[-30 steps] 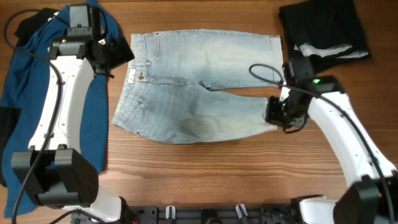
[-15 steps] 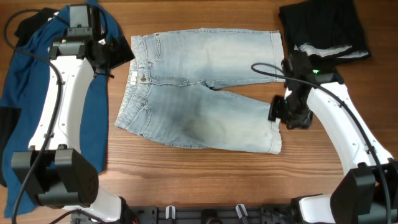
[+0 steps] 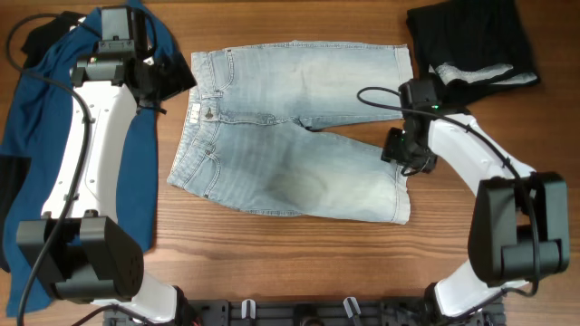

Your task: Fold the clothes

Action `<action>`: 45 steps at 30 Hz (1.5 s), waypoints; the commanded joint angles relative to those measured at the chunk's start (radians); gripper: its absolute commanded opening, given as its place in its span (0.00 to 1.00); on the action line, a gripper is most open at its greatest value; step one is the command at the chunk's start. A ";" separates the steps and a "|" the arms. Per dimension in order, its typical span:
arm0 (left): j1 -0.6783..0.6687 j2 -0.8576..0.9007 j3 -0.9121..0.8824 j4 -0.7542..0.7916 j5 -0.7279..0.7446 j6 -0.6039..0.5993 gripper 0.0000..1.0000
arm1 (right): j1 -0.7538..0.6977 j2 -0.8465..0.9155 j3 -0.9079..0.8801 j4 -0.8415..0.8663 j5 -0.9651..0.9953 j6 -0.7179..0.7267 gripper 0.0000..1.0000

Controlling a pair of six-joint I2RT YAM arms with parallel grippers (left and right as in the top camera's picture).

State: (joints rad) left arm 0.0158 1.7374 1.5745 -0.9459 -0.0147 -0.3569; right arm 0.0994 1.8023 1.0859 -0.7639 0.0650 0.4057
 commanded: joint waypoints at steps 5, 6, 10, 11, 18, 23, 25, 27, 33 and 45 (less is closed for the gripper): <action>-0.001 0.011 0.000 -0.001 -0.009 0.012 0.98 | -0.072 0.087 -0.016 0.042 -0.057 -0.010 0.48; -0.001 0.011 0.000 -0.001 -0.009 0.012 0.98 | -0.072 0.087 -0.016 0.045 -0.067 -0.010 0.45; -0.001 0.011 0.000 -0.001 -0.009 0.012 0.98 | -0.074 0.086 -0.015 0.061 -0.068 -0.011 0.04; -0.001 0.011 0.000 0.000 -0.010 0.012 0.98 | -0.077 0.086 -0.012 0.072 -0.059 -0.013 0.04; -0.001 0.011 0.000 0.000 -0.010 0.013 0.98 | -0.179 0.085 0.117 0.087 0.021 -0.079 0.04; -0.001 0.011 0.000 0.000 -0.010 0.013 0.98 | -0.224 0.085 0.187 0.121 -0.072 -0.280 0.04; -0.001 0.011 0.000 0.001 -0.010 0.012 0.98 | -0.220 0.085 0.193 0.146 -0.100 -0.338 0.41; -0.001 0.011 0.000 0.000 -0.010 0.012 0.98 | -0.218 0.085 0.193 0.162 -0.114 -0.339 0.70; -0.002 0.029 -0.006 -0.008 0.023 0.029 0.97 | -0.212 0.080 0.264 0.034 -0.279 -0.357 0.74; -0.092 0.279 -0.006 0.022 0.167 0.252 0.96 | -0.146 0.030 0.461 -0.256 -0.288 -0.375 0.88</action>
State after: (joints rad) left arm -0.0437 1.9594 1.5745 -0.9321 0.0963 -0.2138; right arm -0.0471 1.8618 1.5249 -1.0023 -0.2054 0.0395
